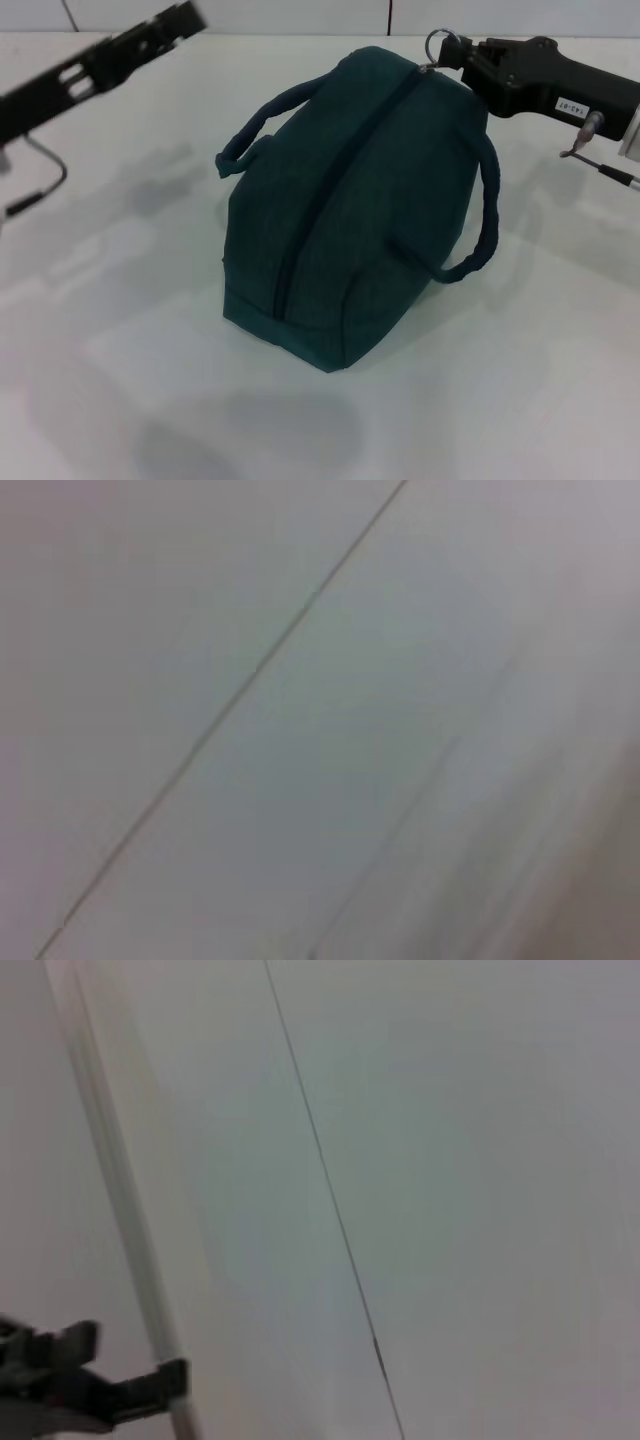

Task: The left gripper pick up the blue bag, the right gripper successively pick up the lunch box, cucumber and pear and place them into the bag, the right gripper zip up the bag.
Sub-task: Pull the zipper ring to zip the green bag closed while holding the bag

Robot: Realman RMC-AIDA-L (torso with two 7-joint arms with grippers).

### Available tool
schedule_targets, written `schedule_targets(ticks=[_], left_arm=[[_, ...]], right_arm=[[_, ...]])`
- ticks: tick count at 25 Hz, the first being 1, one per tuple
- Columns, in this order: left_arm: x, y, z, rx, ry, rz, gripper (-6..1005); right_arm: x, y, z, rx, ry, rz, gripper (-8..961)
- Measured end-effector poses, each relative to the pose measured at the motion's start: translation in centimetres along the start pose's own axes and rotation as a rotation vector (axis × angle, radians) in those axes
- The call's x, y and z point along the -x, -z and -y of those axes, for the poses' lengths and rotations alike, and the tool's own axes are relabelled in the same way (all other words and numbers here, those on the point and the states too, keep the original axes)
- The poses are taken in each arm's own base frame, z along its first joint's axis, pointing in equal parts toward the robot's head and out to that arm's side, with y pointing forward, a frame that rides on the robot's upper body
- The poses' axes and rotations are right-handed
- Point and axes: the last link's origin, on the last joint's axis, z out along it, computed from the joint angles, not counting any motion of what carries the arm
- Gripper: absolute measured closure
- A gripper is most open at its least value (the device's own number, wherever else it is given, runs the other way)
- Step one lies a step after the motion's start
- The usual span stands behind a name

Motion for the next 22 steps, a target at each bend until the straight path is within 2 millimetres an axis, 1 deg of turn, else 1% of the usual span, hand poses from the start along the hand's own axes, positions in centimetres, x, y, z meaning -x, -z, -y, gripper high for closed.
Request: schedule_targets(ticks=[3, 6, 9, 11, 14, 17, 18, 19, 21, 22], left_arm=[[-2.2, -1.8, 0.2, -0.001, -0.038, 0.097, 227], [-5.1, -3.3, -0.2, -0.007, -0.075, 0.197, 230], [-7.7, -4.6, -1.2, -0.021, -0.097, 0.29, 233], [-8.9, -5.2, -2.1, -0.044, -0.113, 0.357, 235], [-9.8, -6.2, -3.4, -0.092, -0.155, 0.488, 238], [-10.2, -7.4, -5.1, -0.135, -0.17, 0.596, 238], [-10.3, -7.9, -6.0, -0.136, -0.175, 0.621, 238], [-10.2, -8.2, -6.5, -0.138, -0.175, 0.634, 238], [-10.2, -9.2, -8.3, -0.142, -0.213, 0.667, 238], [-10.2, -9.2, -8.3, -0.142, -0.213, 0.667, 238]], right_arm=[[0.0, 0.0, -0.1, 0.003, 0.003, 0.002, 940], [0.2, 0.0, 0.0, 0.001, 0.006, 0.009, 940], [0.4, 0.1, 0.2, -0.006, 0.016, 0.02, 941], [0.5, 0.1, 0.3, -0.009, 0.022, 0.024, 941], [0.8, 0.1, 0.4, -0.01, 0.027, 0.03, 941], [1.1, 0.2, 0.6, -0.019, 0.036, 0.041, 940], [1.1, 0.3, 0.7, -0.025, 0.038, 0.046, 940], [1.2, 0.4, 0.8, -0.03, 0.041, 0.051, 940], [1.2, 0.5, 0.9, -0.038, 0.041, 0.055, 940], [1.2, 0.5, 1.0, -0.042, 0.039, 0.058, 940]])
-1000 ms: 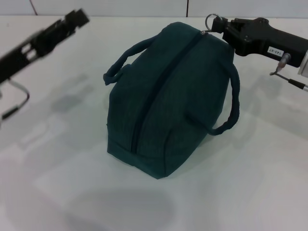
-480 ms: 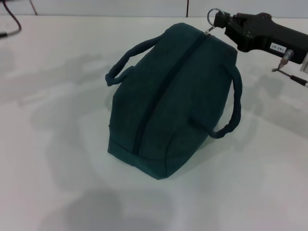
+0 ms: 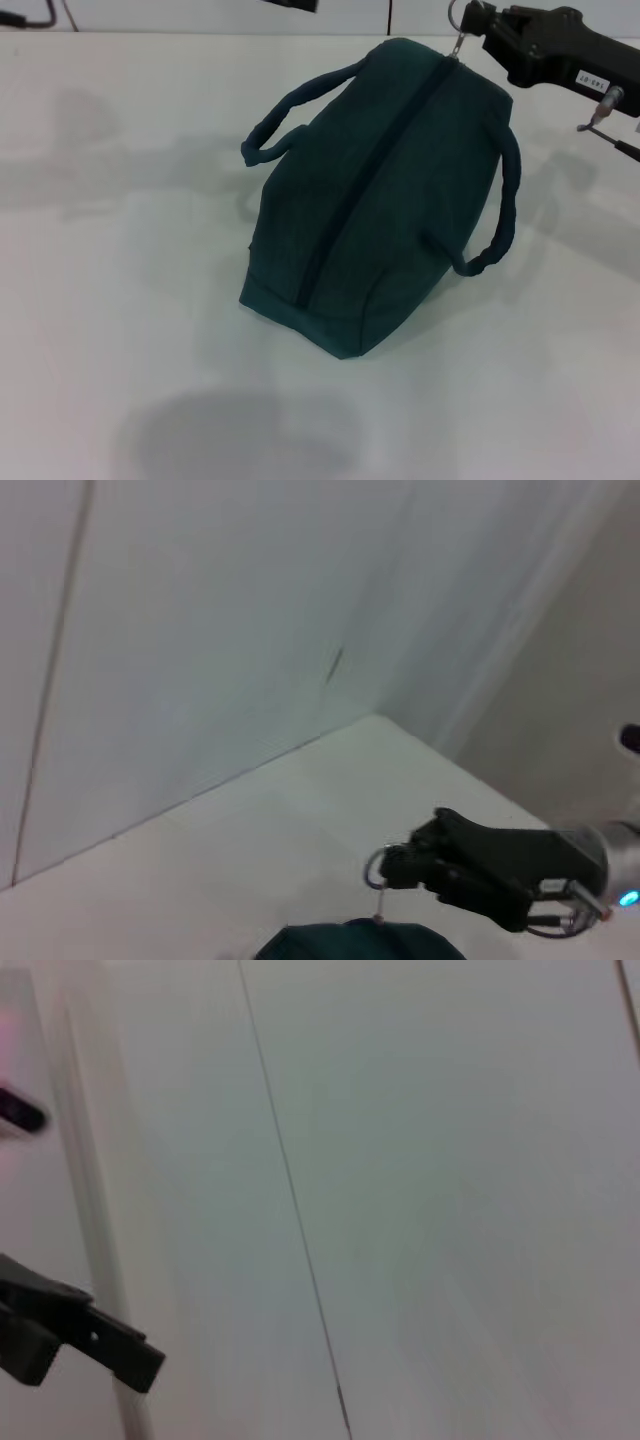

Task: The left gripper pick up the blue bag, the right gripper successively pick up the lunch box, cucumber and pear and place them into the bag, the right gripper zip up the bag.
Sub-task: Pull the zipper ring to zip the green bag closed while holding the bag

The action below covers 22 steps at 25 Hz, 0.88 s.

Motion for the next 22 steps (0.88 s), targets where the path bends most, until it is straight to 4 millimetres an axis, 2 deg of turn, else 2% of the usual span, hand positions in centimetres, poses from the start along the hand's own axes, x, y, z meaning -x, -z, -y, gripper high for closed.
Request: schedule_targets(ticks=[4, 9, 15, 22], left_arm=[[-1.9, -1.6, -3.3, -0.069, -0.079, 0.066, 237], [-0.8, -3.9, -4.9, -0.018, -0.065, 0.091, 239], [1.0, -6.1, -5.6, -0.007, -0.049, 0.146, 243], [1.8, -7.2, -5.4, -0.027, -0.054, 0.151, 242]], right_arm=[[0.2, -0.2, 0.1, -0.002, 0.002, 0.011, 939], [0.2, -0.5, -0.3, 0.013, 0.0, 0.012, 940], [-0.1, -1.1, -0.4, 0.023, -0.019, -0.002, 940], [-0.1, -1.4, -0.5, 0.032, -0.018, -0.004, 941]])
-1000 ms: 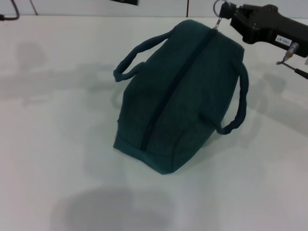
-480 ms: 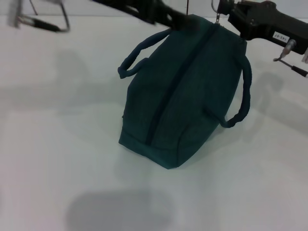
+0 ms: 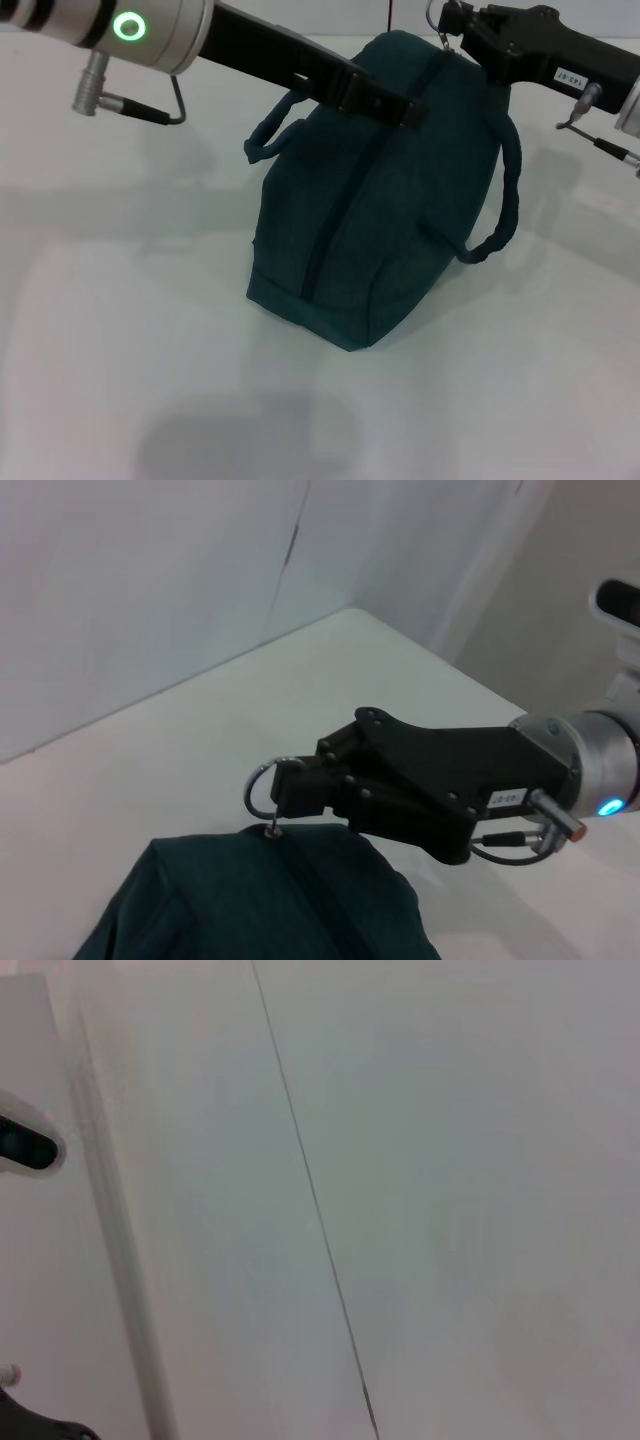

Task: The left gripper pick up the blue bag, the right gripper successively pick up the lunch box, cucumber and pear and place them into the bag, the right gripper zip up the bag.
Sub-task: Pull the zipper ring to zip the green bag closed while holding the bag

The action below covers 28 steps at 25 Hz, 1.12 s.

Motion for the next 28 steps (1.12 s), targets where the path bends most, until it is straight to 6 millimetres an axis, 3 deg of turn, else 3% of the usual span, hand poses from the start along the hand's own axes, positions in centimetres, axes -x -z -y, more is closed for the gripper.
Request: schedule_targets(ticks=[14, 28], left_arm=[[1.5, -2.0, 0.1, -0.053, -0.147, -0.053, 243], [3.3, -4.0, 0.3, -0.129, -0.297, 0.008, 268]], right_arm=[[0.0, 0.1, 0.1, 0.0, 0.004, -0.005, 940], [0.0, 0.1, 0.1, 0.0, 0.007, -0.009, 941]])
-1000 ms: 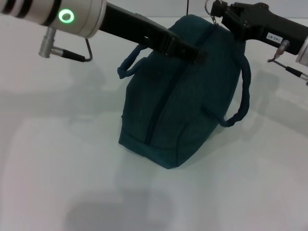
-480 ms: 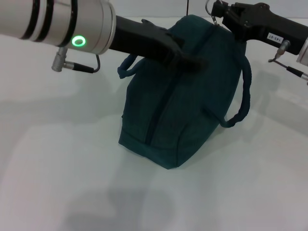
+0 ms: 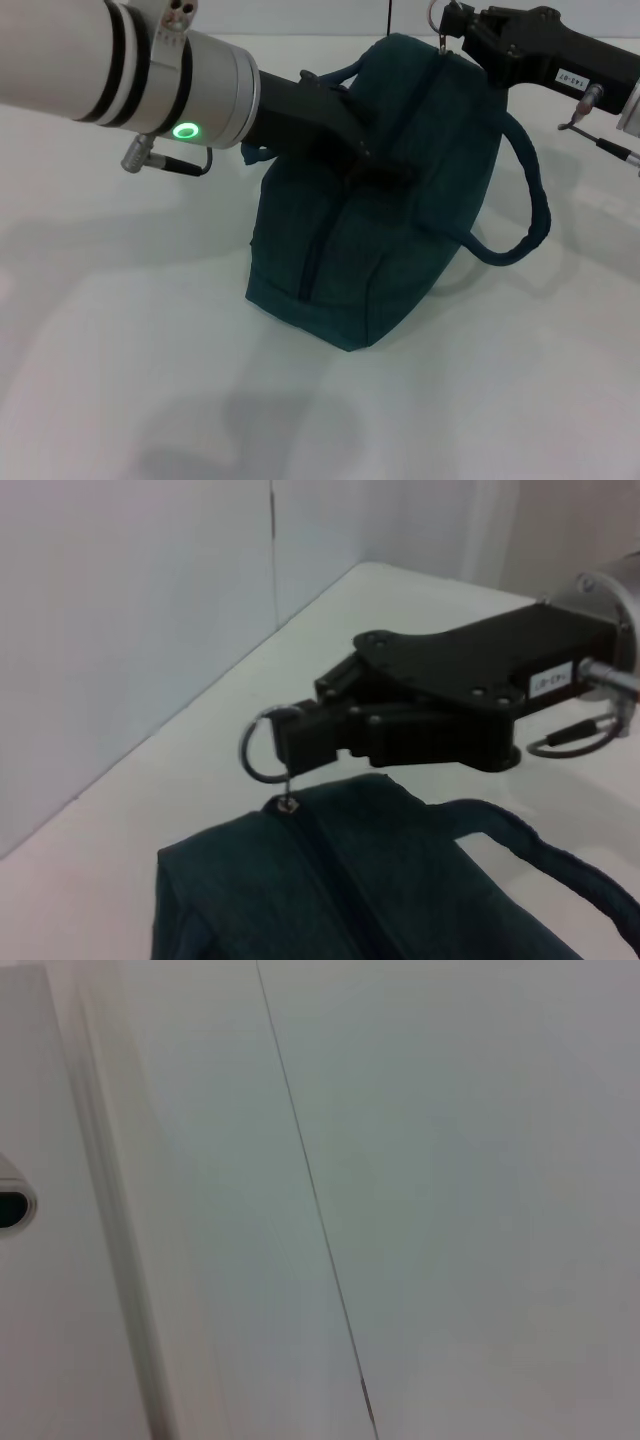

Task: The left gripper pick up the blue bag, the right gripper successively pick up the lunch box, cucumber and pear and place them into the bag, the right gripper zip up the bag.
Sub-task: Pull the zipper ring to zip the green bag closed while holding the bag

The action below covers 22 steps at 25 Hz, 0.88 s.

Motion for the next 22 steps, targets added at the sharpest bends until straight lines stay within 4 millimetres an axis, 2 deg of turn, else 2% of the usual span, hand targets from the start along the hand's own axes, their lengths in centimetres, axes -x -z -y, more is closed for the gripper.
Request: schedule_targets(ticks=[7, 18, 22], left_arm=[[0.5, 0.1, 0.4, -0.025, -0.004, -0.014, 319], [1.1, 0.0, 0.5, -0.025, -0.009, -0.005, 556], [1.1, 0.0, 0.5, -0.025, -0.008, -0.004, 746]], right_arm=[[0.0, 0.0, 0.0, 0.0, 0.0, 0.0, 940], [0.0, 0.0, 0.0, 0.0, 0.0, 0.0, 940], [0.0, 0.0, 0.0, 0.0, 0.0, 0.0, 940]])
